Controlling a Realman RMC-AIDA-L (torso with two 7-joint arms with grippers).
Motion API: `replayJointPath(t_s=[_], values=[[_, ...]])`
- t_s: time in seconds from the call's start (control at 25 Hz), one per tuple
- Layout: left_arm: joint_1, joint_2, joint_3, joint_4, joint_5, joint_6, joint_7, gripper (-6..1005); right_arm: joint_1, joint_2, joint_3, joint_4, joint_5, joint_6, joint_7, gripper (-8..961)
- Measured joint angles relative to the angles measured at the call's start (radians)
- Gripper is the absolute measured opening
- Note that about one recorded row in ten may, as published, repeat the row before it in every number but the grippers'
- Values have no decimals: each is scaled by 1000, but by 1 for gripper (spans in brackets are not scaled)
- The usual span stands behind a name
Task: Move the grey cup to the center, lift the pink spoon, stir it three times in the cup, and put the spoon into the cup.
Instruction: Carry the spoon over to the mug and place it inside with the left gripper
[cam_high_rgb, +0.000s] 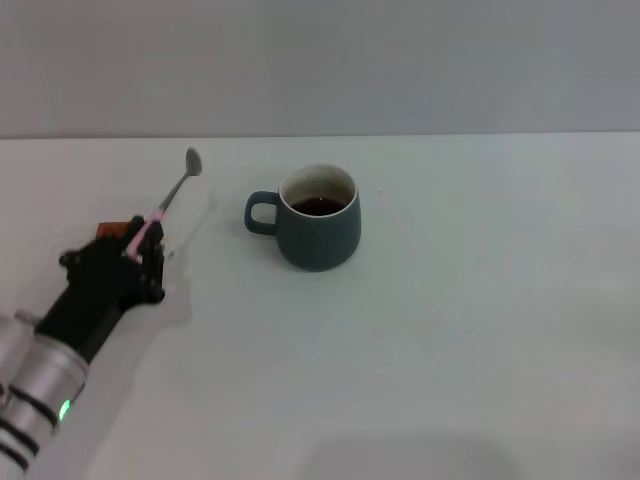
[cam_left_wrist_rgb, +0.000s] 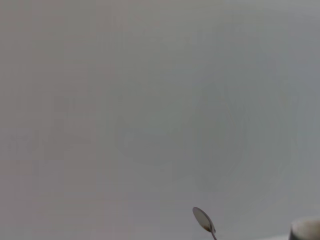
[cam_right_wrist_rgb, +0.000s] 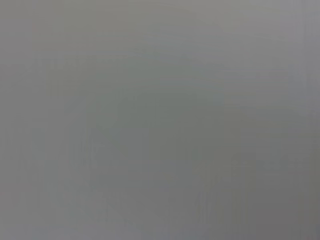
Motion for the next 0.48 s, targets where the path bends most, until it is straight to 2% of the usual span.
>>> replayJointPath(t_s=[0.08,0.12,0.16,0.28,0.48], values=[[9,40,-35,-112,33,-90,1,145,1,0,0,0,0,0,0,-1],[26,74,-79,-220,83,-183,-1,145,1,0,0,0,0,0,0,-1],[26,74,-79,-220,83,-183,-1,145,1,0,0,0,0,0,0,-1],[67,110,-156,-383,170,-322,-9,145,-1,0,0,1,0,0,3,-1],[142,145,-258,-652,288,-552,-12,145,-6,-1,0,1,0,0,5,-1]])
